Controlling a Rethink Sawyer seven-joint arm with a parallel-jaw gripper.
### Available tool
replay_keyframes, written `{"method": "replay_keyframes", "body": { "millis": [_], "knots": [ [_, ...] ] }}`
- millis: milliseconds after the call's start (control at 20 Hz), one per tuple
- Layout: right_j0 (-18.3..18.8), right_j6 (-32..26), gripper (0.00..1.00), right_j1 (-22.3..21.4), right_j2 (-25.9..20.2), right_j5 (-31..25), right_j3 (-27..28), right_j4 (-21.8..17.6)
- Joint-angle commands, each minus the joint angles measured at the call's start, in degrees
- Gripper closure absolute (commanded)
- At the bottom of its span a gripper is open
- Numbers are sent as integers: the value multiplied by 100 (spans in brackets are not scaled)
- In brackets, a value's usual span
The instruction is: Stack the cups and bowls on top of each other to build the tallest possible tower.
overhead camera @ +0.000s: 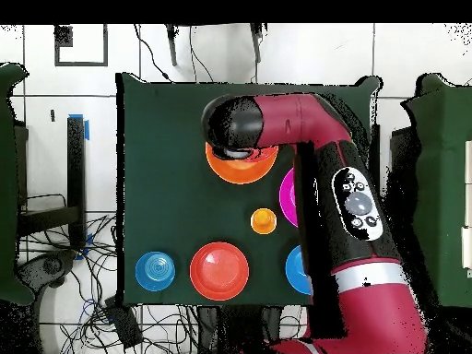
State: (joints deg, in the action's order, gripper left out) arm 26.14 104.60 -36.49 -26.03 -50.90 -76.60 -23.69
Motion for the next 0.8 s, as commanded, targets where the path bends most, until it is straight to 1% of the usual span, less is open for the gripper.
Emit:
{"method": "replay_keyframes", "body": {
  "millis": [50,300,350,500,550,800],
  "knots": [
    [-34,-28,0,95,414,-407,-115,-239],
    [57,-224,0,332,345,-385,-13,-156],
    [103,-337,0,404,297,-347,-5,-162],
    [209,-367,0,467,260,-99,-116,-177],
    [268,-397,0,548,236,13,-135,-183],
    [387,-456,0,720,196,207,-136,-253]
  ]
}}
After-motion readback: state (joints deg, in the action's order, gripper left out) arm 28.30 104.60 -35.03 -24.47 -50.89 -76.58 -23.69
